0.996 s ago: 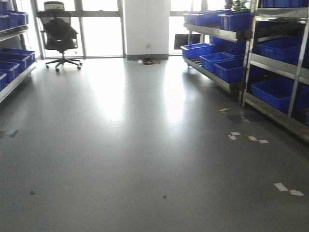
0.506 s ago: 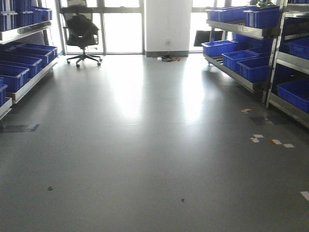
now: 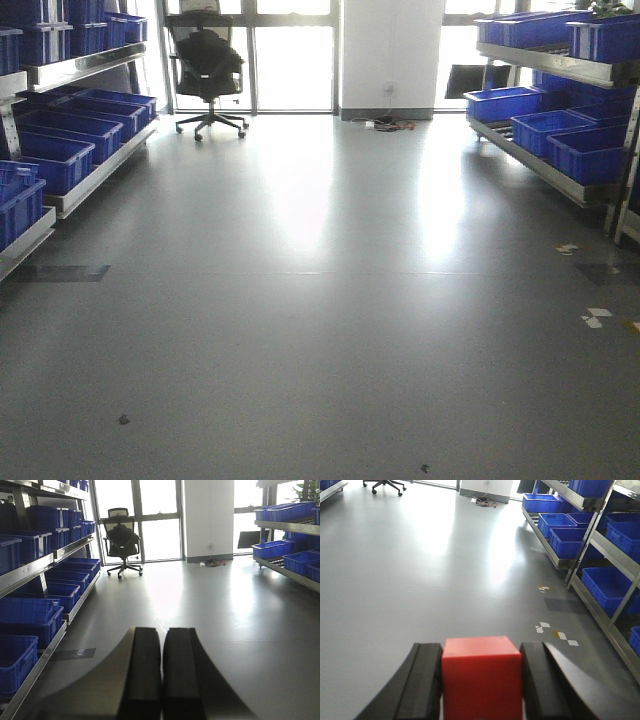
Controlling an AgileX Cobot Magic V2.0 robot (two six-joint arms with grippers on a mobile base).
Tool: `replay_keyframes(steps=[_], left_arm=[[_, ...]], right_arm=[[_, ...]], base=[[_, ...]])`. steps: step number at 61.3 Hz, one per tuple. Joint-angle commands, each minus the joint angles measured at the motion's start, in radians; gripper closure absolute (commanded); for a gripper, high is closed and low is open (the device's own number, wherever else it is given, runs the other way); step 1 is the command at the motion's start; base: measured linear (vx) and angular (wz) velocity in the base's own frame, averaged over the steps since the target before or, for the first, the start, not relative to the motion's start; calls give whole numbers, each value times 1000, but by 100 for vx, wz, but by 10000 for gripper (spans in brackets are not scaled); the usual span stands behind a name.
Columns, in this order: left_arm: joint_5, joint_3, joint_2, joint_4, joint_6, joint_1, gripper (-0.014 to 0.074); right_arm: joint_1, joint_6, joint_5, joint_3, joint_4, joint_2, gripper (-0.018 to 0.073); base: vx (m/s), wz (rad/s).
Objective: Pick red cube and place on left shelf
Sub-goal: 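Drive the base across the room to the shelf of blue crates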
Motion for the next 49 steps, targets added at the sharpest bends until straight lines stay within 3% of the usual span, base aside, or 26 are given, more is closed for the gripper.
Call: replay_keyframes(steps=[1, 49], left_arm=[[-83, 22, 7, -6, 1, -3, 491], [-83, 22, 7, -6, 1, -3, 491]], right_arm=[[-8, -4, -81, -32, -14, 5, 510], [-8, -4, -83, -32, -14, 4, 510]], base=[[41, 13], [56, 5]])
